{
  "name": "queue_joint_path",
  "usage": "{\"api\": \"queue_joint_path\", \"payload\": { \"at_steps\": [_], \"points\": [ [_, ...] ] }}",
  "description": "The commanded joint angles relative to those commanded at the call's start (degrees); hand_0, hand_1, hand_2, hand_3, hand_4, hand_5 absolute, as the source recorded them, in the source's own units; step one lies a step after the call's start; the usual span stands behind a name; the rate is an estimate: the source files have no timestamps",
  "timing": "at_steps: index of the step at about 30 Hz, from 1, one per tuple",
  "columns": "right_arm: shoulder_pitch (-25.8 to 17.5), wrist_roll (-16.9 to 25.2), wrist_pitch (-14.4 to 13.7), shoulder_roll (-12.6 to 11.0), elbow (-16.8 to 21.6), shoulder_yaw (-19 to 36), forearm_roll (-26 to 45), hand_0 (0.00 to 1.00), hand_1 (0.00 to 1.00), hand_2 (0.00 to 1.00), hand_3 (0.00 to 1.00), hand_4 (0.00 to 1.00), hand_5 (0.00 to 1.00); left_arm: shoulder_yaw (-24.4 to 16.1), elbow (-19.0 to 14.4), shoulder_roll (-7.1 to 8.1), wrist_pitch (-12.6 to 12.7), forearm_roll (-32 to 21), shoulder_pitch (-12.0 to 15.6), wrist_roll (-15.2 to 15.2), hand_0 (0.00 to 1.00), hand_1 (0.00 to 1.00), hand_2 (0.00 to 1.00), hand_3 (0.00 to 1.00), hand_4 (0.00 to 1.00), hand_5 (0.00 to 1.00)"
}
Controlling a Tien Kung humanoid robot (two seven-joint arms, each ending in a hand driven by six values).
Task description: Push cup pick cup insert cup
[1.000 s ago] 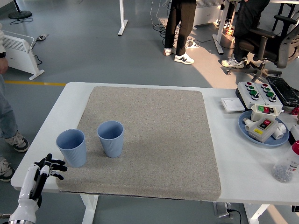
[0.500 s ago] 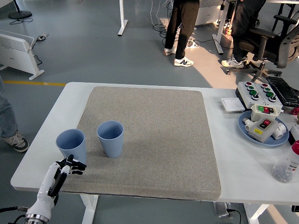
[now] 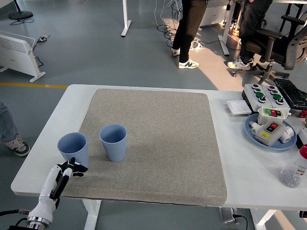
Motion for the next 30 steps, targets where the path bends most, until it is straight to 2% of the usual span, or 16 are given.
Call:
{"api": "queue_joint_path", "payload": {
  "at_steps": [15, 30],
  "points": [
    [-0.06, -0.06, 0.07, 0.08, 0.00, 0.20, -0.29, 0.523, 0.544, 0.623, 0.566, 0.117, 0.455, -0.69, 1.93, 0.31, -0.17, 0.28, -0.99, -0.32, 0.497, 0.543, 0.515, 0.462, 0.582, 0.998],
    [-0.20, -0.18, 0.04, 0.25, 0.06, 0.11, -0.18, 0.523, 0.544, 0.623, 0.567, 0.118, 0.454, 0.32, 4.43, 0.43, -0.72, -0.18, -3.33, -0.64, 0.513, 0.544, 0.514, 0.461, 0.580, 0.998]
  ]
}}
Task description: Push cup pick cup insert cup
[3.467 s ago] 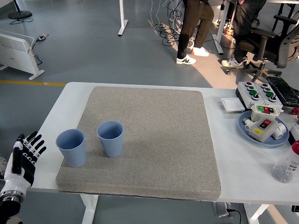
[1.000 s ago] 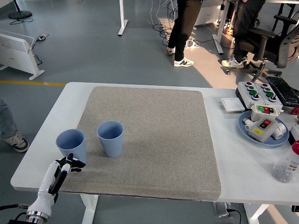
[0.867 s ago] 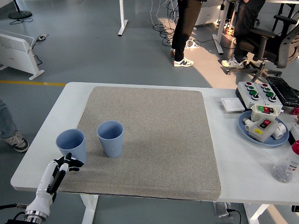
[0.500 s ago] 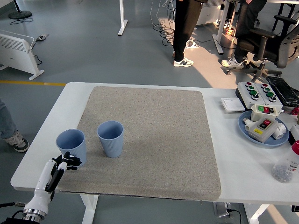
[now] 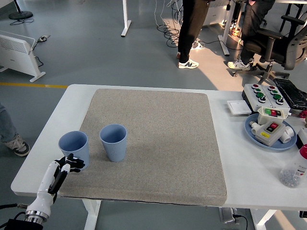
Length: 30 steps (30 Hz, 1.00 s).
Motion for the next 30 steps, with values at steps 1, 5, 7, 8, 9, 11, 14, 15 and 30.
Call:
{"api": "queue_joint_path", "payload": {
  "at_steps": [1, 5, 7, 8, 9, 11, 14, 15, 30],
  "points": [
    [-0.01, 0.00, 0.00, 0.00, 0.00, 0.00, 0.00, 0.523, 0.544, 0.623, 0.567, 0.118, 0.454, 0.02, 0.05, -0.01, 0.00, -0.01, -0.03, -0.01, 0.513, 0.544, 0.514, 0.461, 0.580, 0.998],
    [-0.19, -0.05, 0.04, 0.07, 0.03, -0.01, -0.13, 0.523, 0.544, 0.623, 0.566, 0.118, 0.455, 0.30, 0.60, -0.18, -0.09, -0.06, -0.46, -0.17, 0.541, 0.548, 0.512, 0.460, 0.579, 0.998],
    [-0.29, -0.06, 0.05, 0.09, 0.04, -0.06, -0.09, 0.523, 0.544, 0.623, 0.566, 0.118, 0.455, 0.36, 0.79, -0.23, -0.10, -0.11, -0.60, -0.25, 0.541, 0.548, 0.512, 0.460, 0.579, 0.998],
    [-0.32, -0.09, 0.06, 0.10, 0.04, -0.02, -0.15, 0.523, 0.544, 0.623, 0.566, 0.118, 0.455, 0.42, 0.94, -0.28, -0.10, -0.14, -0.75, -0.27, 0.541, 0.548, 0.512, 0.460, 0.579, 0.998],
    [-0.34, -0.09, 0.06, 0.10, 0.04, -0.03, -0.17, 0.523, 0.544, 0.623, 0.566, 0.118, 0.455, 0.47, 1.04, -0.30, -0.11, -0.14, -0.85, -0.28, 0.541, 0.548, 0.512, 0.460, 0.579, 0.998],
    [-0.40, -0.07, 0.04, 0.11, 0.05, -0.11, -0.13, 0.523, 0.544, 0.623, 0.567, 0.117, 0.453, 0.65, 1.26, -0.31, -0.14, -0.11, -1.11, -0.29, 0.551, 0.552, 0.511, 0.457, 0.579, 0.998],
    [-0.48, -0.10, 0.04, 0.14, 0.07, -0.15, -0.07, 0.523, 0.544, 0.623, 0.567, 0.117, 0.453, 0.85, 1.65, -0.31, -0.17, -0.11, -1.55, -0.36, 0.551, 0.552, 0.511, 0.457, 0.579, 0.998],
    [-0.51, -0.10, 0.05, 0.15, 0.07, -0.20, -0.01, 0.523, 0.544, 0.623, 0.567, 0.117, 0.453, 0.87, 1.83, -0.32, -0.20, -0.10, -1.72, -0.40, 0.551, 0.552, 0.511, 0.457, 0.579, 0.998],
    [-0.69, -0.10, 0.11, 0.28, 0.05, -0.24, -0.20, 0.523, 0.544, 0.623, 0.567, 0.118, 0.453, 2.52, 4.53, -0.10, -0.52, -0.27, -5.01, -0.54, 0.550, 0.552, 0.509, 0.453, 0.574, 0.998]
  ]
}}
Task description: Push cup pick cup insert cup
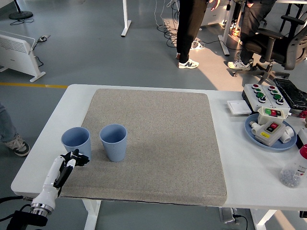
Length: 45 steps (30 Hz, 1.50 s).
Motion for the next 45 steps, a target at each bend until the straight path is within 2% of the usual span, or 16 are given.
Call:
{"api": "queue_joint_path", "payload": {
  "at_steps": [20, 45],
  "points": [
    [0.54, 0.11, -0.01, 0.21, -0.05, -0.25, 0.40, 0.523, 0.544, 0.623, 0.567, 0.118, 0.452, 2.99, 3.92, 0.60, -0.46, -1.71, -4.80, -0.60, 0.557, 0.555, 0.507, 0.452, 0.572, 0.998],
    [0.62, 0.12, 0.04, 0.44, -0.08, -0.33, 0.35, 0.523, 0.544, 0.623, 0.565, 0.117, 0.453, 8.02, 10.61, 0.24, -0.86, -4.00, -12.16, -1.78, 0.557, 0.554, 0.505, 0.449, 0.571, 0.998]
  ]
}}
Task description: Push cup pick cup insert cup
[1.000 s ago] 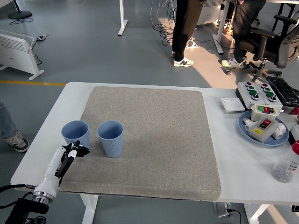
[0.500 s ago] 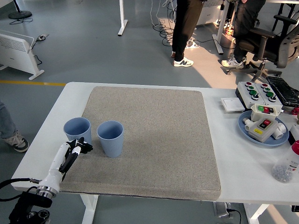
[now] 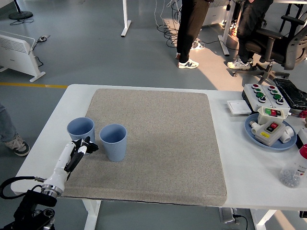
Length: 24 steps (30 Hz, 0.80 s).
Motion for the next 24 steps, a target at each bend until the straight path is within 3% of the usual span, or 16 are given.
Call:
{"api": "queue_joint_path", "payload": {
  "at_steps": [11, 24],
  "points": [
    [0.04, -0.05, 0.13, 0.08, -0.02, 0.24, -0.41, 0.523, 0.544, 0.623, 0.566, 0.117, 0.454, 1.64, 2.36, 0.13, -0.38, -1.08, -3.09, -0.40, 0.554, 0.552, 0.503, 0.449, 0.569, 0.998],
    [-0.05, -0.14, 0.13, 0.19, 0.03, 0.14, -0.37, 0.523, 0.544, 0.623, 0.566, 0.117, 0.453, 2.80, 5.48, -0.33, -0.69, -2.98, -4.79, -1.09, 0.551, 0.549, 0.501, 0.447, 0.567, 0.998]
  ]
}}
